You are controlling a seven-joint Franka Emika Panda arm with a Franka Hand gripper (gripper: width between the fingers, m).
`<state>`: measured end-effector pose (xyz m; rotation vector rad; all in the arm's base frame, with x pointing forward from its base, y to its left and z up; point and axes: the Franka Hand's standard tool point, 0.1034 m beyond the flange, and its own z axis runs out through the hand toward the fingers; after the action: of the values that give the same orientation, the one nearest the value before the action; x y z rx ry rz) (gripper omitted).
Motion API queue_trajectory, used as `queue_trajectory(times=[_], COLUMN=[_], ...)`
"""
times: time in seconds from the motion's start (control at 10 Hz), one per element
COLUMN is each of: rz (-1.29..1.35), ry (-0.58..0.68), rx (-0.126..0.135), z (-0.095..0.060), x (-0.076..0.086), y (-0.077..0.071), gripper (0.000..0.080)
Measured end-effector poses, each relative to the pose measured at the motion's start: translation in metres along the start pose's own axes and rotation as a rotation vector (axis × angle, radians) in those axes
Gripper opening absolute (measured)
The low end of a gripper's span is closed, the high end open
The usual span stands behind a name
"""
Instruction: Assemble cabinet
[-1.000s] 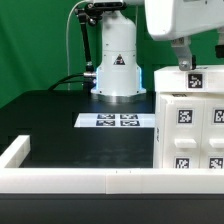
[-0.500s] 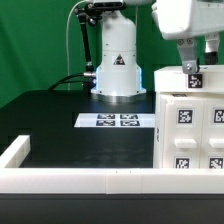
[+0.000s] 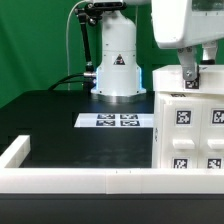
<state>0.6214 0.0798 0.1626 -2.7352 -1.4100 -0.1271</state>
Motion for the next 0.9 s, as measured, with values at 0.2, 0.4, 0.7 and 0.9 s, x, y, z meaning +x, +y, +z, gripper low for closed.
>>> queue_trajectory(times=[0.2,0.4,0.7,0.9], rz=[0.058,0.264,0.627,0.969], ry=[0.000,0.001,0.027,0.054], rx=[0.000,0.001,-0.020,-0.030], z=[0.0000,0.0001,0.0011,0.0016], x=[-0.0001,0.0000,0.0018,0.0006], y=[0.0001,0.0000,-0.0060,-0.0058], gripper=[0.0554,0.0554,0.0555,0.0555])
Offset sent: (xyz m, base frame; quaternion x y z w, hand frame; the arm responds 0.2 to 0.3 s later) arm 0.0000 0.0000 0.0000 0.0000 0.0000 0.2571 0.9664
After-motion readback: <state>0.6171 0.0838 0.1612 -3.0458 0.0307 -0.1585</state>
